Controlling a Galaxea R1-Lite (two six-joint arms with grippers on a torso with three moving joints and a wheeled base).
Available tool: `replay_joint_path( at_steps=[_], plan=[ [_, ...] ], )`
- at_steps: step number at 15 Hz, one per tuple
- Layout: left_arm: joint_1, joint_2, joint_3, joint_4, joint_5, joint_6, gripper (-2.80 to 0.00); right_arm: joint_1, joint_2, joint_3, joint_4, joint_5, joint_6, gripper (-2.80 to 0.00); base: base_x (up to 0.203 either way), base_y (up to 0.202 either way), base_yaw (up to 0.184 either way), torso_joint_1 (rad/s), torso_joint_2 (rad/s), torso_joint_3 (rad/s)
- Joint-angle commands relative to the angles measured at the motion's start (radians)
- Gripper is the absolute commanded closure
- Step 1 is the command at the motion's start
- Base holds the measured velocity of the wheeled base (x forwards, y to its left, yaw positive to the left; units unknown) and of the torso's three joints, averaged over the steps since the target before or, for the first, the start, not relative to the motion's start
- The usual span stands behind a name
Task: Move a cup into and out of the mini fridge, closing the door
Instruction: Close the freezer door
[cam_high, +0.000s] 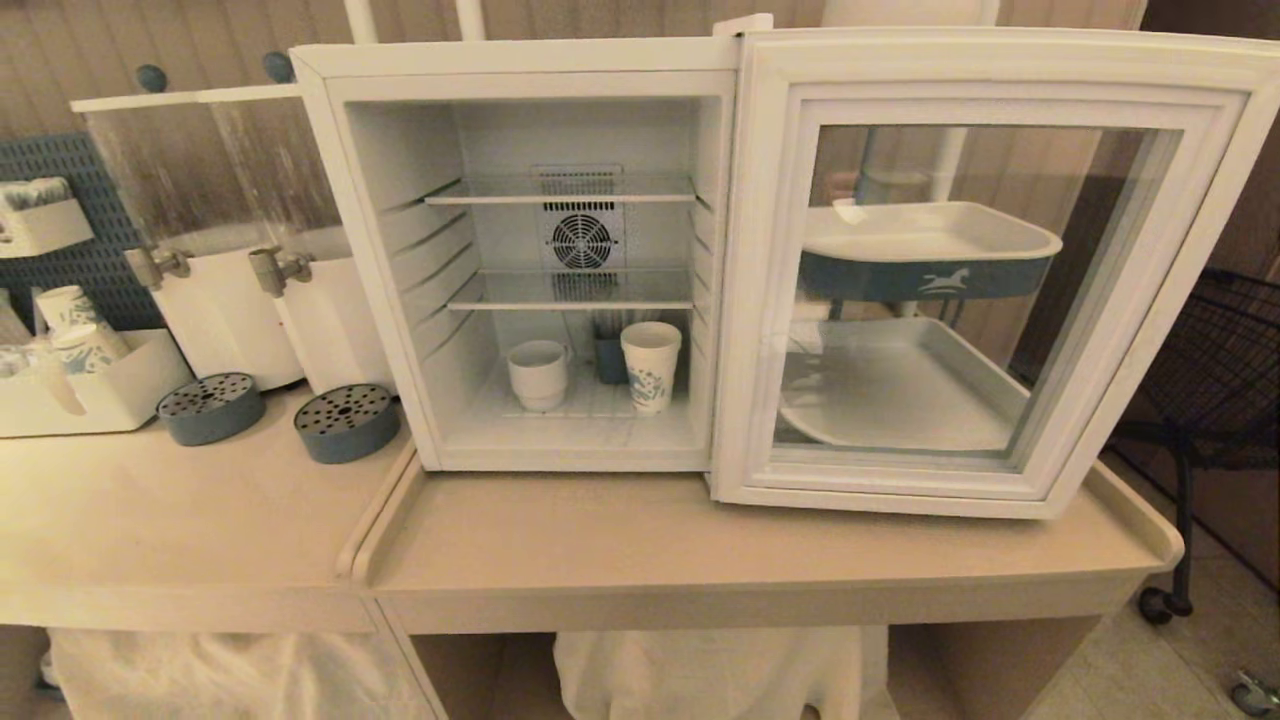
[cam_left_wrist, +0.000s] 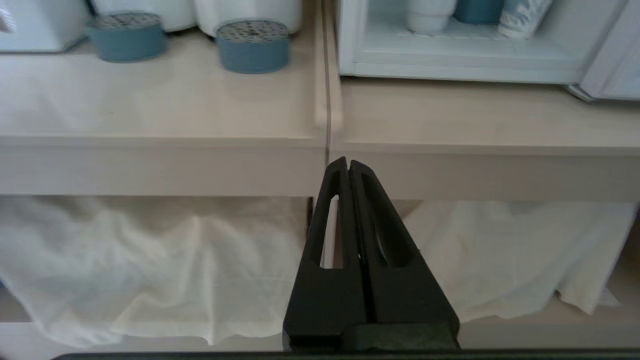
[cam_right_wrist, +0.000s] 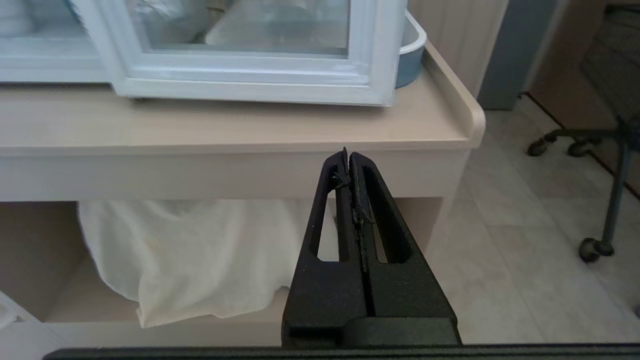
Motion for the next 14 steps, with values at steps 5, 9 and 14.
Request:
replay_joint_path(
  at_steps=[5,9,14],
  plan=[
    [0.002,0.000,0.000,0.000,-0.001,-0.001,0.00,0.001,0.000,0.000,0.001,0.000,-0.001,0.00,0.001,-0.133,-0.001,0.003,0.00,0.002],
    [0.002,0.000,0.001,0.000,-0.001,-0.001,0.00,0.001,0.000,0.000,0.001,-0.001,0.000,0.00,0.000,-0.016,-0.002,0.001,0.00,0.001],
    [0.002,0.000,0.001,0.000,-0.001,-0.001,0.00,0.000,-0.002,-0.011,-0.019,-0.014,0.040,0.00,0.000,0.000,0.000,0.000,0.00,0.000]
  ],
)
